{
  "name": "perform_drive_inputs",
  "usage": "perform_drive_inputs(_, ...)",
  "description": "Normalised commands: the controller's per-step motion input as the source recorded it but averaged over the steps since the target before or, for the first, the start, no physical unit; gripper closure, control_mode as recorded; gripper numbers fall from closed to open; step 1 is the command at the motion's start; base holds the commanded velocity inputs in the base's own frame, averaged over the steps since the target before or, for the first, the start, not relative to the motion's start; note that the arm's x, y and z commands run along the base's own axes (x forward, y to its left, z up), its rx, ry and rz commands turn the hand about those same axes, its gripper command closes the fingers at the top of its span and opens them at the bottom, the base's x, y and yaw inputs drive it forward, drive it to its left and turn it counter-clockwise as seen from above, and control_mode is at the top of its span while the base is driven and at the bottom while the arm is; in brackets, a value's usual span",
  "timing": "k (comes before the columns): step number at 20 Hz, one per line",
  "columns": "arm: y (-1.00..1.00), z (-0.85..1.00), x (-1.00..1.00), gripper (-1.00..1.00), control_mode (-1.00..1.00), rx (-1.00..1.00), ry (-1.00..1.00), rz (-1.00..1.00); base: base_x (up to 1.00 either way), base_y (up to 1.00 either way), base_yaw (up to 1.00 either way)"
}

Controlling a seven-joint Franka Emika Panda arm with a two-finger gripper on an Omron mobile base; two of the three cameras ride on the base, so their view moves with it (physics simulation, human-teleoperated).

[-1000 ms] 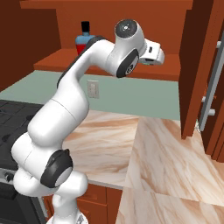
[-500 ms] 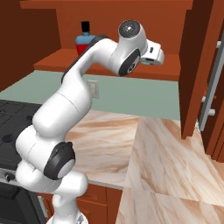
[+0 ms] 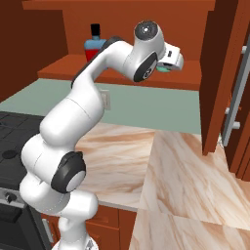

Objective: Open the cabinet directly in front. Then move the liquor and the mug to the dining counter with the candle on it.

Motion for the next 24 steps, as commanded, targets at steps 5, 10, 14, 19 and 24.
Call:
perform_drive_inputs(5, -0.12, 0.00, 0.06, -1.00, -1.00, 0.00, -0.02, 0.00, 0.00, 0.00, 0.00)
perform_drive_inputs(10, -0.18, 0.00, 0.02, -1.00, -1.00, 0.00, -0.02, 0.00, 0.00, 0.00, 0.00)
perform_drive_inputs(14, -0.14, 0.00, 0.02, -1.00, -1.00, 0.00, -0.04, 0.00, 0.00, 0.00, 0.00)
perform_drive_inputs(19, -0.08, 0.00, 0.10, -1.00, -1.00, 0.01, -0.05, 0.03, 0.00, 0.00, 0.00)
perform_drive_inputs(24, -0.09, 0.00, 0.08, -1.00, -1.00, 0.03, -0.05, 0.06, 0.00, 0.00, 0.00)
